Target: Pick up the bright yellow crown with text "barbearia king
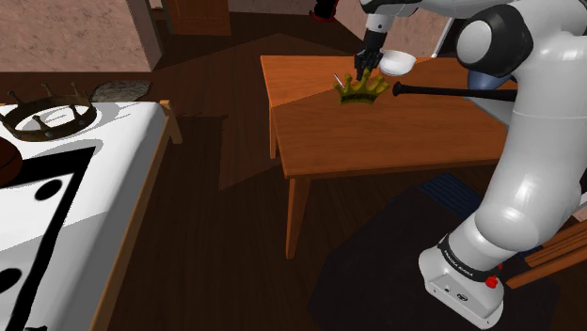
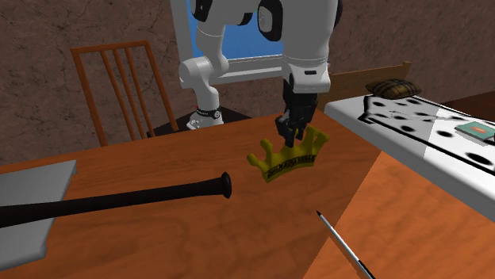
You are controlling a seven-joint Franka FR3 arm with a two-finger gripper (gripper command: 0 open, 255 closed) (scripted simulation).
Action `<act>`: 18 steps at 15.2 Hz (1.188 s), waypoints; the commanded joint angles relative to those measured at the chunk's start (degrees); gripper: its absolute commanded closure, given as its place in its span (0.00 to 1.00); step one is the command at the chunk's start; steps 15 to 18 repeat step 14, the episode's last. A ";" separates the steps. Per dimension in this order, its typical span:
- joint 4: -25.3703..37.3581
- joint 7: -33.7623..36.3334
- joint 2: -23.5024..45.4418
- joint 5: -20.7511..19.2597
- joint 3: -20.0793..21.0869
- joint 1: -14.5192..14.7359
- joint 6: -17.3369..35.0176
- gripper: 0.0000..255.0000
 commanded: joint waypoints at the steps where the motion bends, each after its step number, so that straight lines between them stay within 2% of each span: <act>1: 1.25 0.13 -0.17 -0.08 -0.06 -0.10 -1.38 1.00; 12: 11.63 0.89 1.04 0.17 -0.15 -1.32 -10.49 1.00; 18: 11.79 0.90 1.07 0.18 -0.15 -1.34 -10.63 1.00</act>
